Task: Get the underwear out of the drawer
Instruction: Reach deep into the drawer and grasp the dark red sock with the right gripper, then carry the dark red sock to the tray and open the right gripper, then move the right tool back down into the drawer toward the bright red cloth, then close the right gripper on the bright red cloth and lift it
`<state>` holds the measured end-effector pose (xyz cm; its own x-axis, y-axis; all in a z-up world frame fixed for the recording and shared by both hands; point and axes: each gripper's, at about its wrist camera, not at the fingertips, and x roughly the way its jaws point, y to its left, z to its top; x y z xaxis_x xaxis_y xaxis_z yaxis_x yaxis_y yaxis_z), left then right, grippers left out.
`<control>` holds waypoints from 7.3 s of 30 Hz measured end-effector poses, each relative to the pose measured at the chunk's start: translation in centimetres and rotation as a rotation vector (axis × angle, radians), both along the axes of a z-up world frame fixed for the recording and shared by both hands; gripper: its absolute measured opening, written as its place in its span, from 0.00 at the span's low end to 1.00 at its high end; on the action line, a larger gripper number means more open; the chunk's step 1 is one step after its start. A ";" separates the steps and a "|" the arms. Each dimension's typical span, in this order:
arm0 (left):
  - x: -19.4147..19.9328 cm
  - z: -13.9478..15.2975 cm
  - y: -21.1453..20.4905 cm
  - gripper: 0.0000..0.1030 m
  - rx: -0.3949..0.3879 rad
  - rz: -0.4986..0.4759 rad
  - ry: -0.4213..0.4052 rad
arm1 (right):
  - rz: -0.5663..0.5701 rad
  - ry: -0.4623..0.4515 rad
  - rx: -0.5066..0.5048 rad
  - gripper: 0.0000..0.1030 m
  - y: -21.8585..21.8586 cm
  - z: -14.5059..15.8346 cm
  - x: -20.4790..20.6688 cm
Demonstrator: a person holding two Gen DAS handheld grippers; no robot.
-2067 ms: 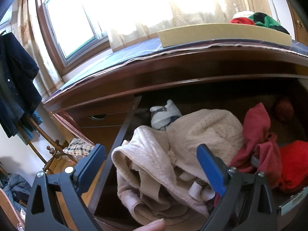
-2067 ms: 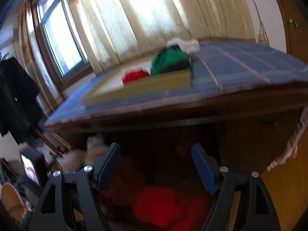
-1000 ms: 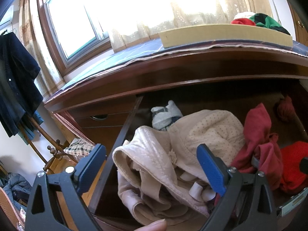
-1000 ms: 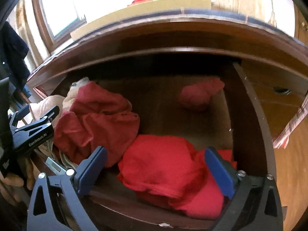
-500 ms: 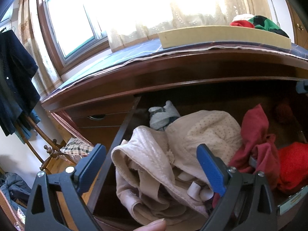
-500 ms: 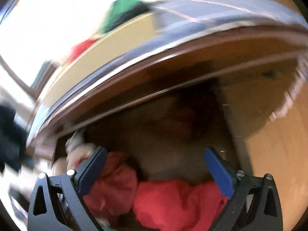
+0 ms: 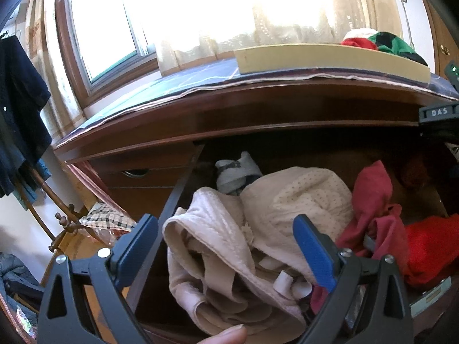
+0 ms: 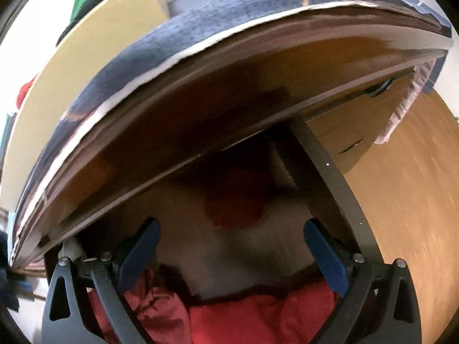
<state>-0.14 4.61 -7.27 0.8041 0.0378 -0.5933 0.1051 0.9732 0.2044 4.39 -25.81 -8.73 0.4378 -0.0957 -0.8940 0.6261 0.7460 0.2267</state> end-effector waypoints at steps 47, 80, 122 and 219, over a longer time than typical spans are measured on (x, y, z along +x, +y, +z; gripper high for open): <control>0.0 -0.1 -0.9 0.88 0.005 -0.047 0.103 | 0.202 0.179 -0.086 0.61 0.0 -0.5 0.5; -1.2 0.0 -1.3 0.88 0.047 -0.054 0.039 | 0.375 -0.297 -0.039 0.42 1.9 1.9 -6.6; -0.5 0.0 -0.6 0.87 0.028 -0.037 0.056 | 0.528 -0.165 -0.403 0.43 2.3 12.3 14.3; -0.7 0.0 -1.3 0.87 0.097 0.017 -0.021 | 0.992 0.241 -0.082 0.83 5.6 -2.0 -4.7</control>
